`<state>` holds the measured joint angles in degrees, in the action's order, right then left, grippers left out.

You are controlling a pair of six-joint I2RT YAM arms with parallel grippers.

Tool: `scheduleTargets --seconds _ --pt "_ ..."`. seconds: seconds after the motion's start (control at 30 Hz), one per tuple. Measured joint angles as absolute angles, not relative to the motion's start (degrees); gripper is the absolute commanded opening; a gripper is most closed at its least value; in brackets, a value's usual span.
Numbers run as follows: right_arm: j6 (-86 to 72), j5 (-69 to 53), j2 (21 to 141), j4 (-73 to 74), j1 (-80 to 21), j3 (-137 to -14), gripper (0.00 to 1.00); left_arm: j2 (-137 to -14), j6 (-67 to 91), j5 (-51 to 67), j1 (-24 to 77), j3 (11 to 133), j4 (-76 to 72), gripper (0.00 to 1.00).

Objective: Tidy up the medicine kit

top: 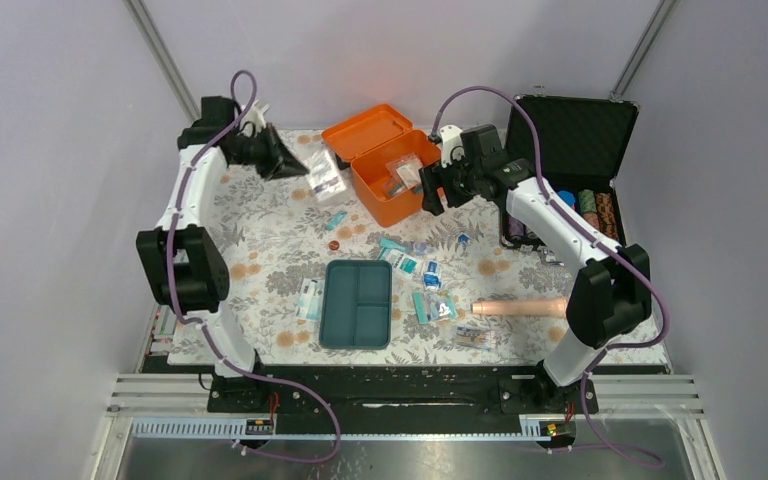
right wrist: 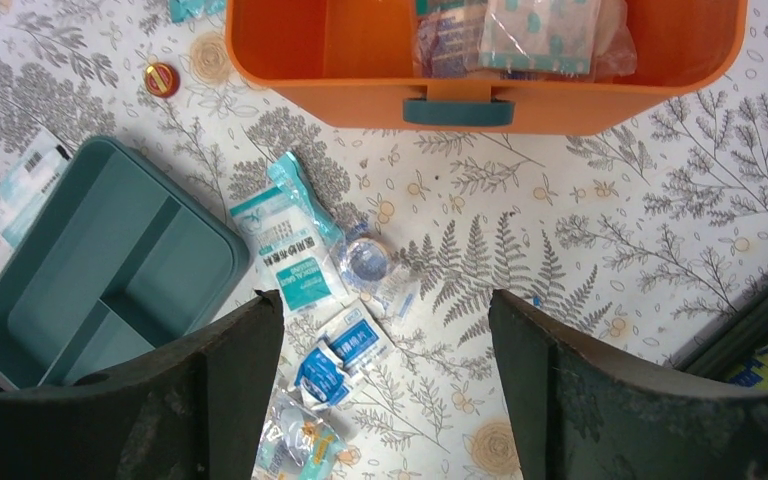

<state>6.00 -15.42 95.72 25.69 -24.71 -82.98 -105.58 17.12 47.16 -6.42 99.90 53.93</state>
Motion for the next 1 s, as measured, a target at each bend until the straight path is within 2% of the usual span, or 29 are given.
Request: scheduleTargets --seconds 0.17,0.3,0.6,0.77,1.0 --pt "7.6 -14.2 95.0 27.9 -24.6 -83.0 0.82 -108.0 33.9 46.8 -0.7 104.0 36.3 0.00" --pt "8.6 -13.7 92.8 28.5 -24.1 -82.5 0.82 -114.0 39.3 43.3 4.4 110.6 30.1 0.00" --pt "9.4 -12.4 88.1 29.4 -22.0 -79.5 0.83 -121.8 41.2 30.2 13.8 114.8 32.5 0.00" --pt "9.7 -11.5 87.6 29.6 -21.6 -77.8 0.83 -123.2 41.2 23.2 15.3 115.7 36.3 0.00" --pt "9.9 -11.4 87.4 29.7 -21.3 -77.0 0.83 -123.2 41.7 19.7 16.6 113.4 37.8 0.01"
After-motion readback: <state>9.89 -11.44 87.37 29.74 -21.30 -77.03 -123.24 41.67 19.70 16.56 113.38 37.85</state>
